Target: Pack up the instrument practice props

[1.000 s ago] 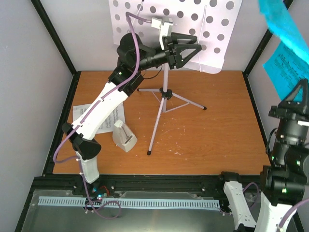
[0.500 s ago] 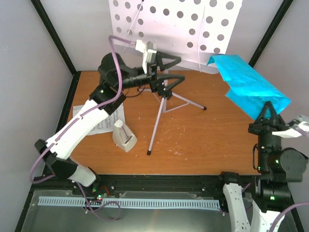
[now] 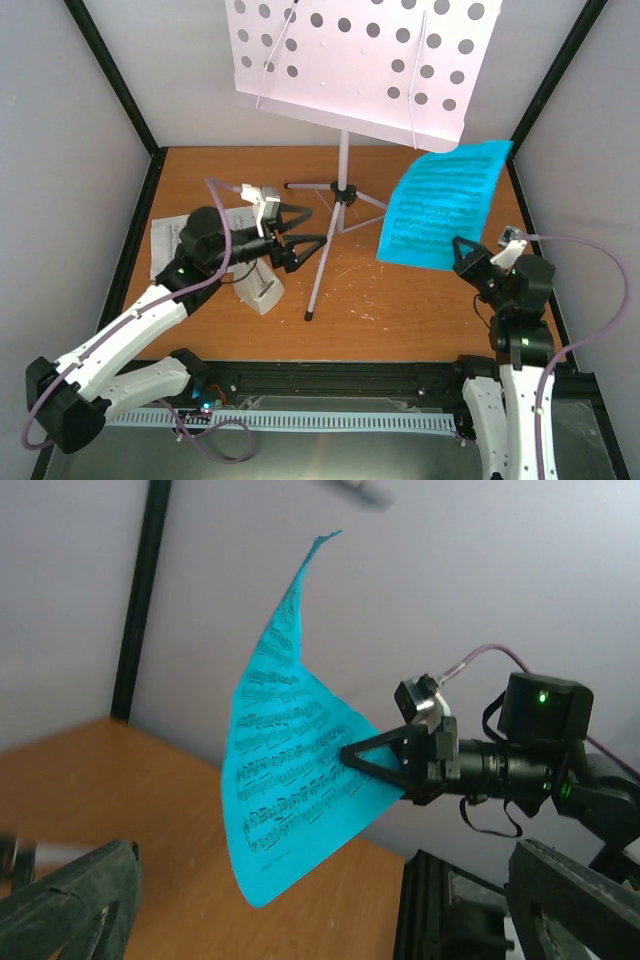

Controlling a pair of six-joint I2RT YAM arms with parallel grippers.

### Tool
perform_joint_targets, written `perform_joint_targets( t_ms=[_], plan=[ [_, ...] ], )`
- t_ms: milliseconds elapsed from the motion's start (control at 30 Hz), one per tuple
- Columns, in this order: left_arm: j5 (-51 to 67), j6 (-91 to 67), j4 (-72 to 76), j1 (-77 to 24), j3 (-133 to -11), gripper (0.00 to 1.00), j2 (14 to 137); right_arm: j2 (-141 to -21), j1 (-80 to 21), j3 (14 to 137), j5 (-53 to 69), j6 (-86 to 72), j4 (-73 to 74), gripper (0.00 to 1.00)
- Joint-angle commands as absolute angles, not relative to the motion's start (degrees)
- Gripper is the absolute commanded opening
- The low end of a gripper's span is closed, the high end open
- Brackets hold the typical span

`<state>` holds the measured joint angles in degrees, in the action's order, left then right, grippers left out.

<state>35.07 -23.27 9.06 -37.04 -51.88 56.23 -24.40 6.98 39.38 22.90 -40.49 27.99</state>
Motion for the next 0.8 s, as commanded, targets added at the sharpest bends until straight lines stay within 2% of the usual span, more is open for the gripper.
perform_joint_targets(
  t_ms=[0,133,467,767],
  plan=[
    [36.71,-34.43,16.64,-36.25,-43.4,0.99,55.95,-29.04,6.55,35.72,36.53,-44.56,22.2,0.03],
    [40.82,-40.27,22.21,-36.3,-39.75,0.99,59.4,-32.12,4.4,32.15,41.87,-47.04,17.56,0.03],
    [39.2,-43.39,20.65,-36.3,-38.96,0.99,60.8,-33.9,1.19,30.38,49.14,-55.17,4.34,0.03],
    [43.22,-51.27,30.53,-36.55,-36.68,0.99,63.29,-33.55,-6.71,33.71,46.77,-59.29,-8.54,0.03]
  ],
)
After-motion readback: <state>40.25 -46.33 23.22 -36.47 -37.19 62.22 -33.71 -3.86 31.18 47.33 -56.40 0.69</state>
